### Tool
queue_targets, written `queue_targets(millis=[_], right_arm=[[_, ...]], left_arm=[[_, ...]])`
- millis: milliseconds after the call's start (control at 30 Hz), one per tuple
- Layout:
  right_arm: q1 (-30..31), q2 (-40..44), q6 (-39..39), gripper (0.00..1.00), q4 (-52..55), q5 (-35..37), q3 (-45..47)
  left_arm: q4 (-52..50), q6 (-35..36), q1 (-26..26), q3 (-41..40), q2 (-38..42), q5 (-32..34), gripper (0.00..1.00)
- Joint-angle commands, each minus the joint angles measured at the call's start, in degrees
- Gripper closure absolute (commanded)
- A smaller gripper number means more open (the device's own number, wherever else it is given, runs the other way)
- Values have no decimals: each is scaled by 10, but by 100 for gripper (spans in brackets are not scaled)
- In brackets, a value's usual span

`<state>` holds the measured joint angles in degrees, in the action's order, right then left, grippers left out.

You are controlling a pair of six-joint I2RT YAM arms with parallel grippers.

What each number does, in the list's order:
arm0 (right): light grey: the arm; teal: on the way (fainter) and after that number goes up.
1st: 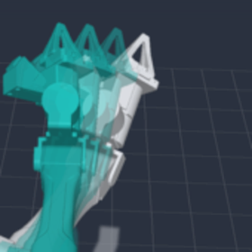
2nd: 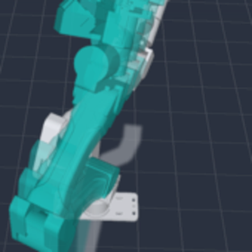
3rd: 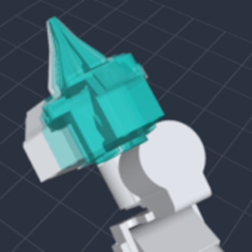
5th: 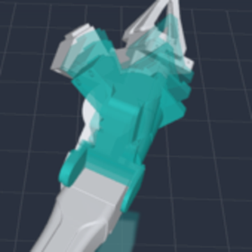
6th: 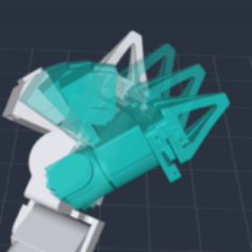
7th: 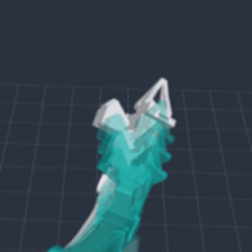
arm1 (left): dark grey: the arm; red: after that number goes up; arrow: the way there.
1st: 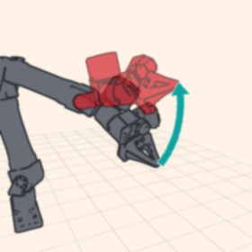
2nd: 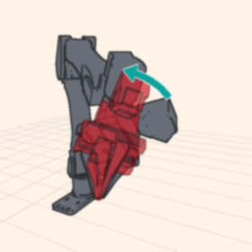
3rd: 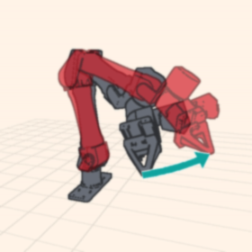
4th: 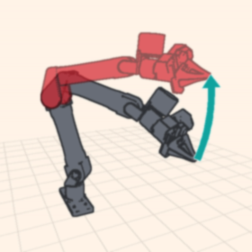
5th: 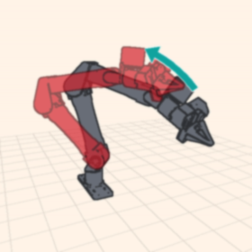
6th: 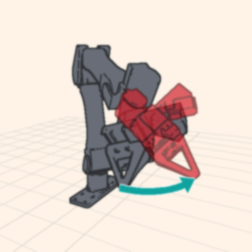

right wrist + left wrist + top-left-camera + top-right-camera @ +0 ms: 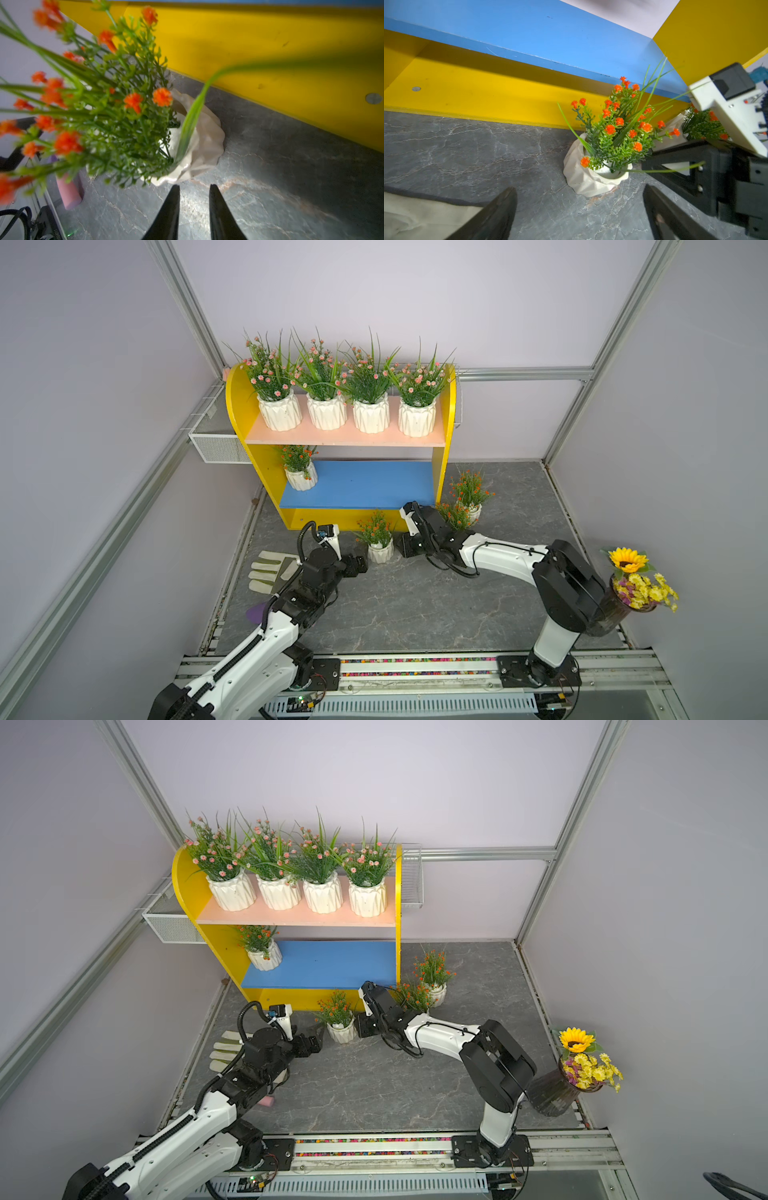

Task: Place the baby's breath potted plants on the rack by color
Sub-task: Pick up the baby's breath potted plant from the center of the board.

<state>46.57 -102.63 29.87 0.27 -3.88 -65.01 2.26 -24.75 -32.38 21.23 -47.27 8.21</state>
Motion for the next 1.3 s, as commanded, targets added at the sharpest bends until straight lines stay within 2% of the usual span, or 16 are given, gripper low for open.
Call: queue_targets(millis=[0, 600, 1100, 1267], right_arm=[[3, -20, -9, 72, 17, 5, -27], [3, -77, -12, 75, 54, 6, -95], [8, -108, -5, 78, 136, 44, -156], [10, -118, -7, 78, 155, 50, -172]], left_arm=[[4, 4, -15, -11, 5, 21, 3], [-24, 9, -16, -19, 37, 31, 3], [-23, 0, -17, -30, 38, 31, 3], [-27, 0, -17, -32, 59, 32, 3]])
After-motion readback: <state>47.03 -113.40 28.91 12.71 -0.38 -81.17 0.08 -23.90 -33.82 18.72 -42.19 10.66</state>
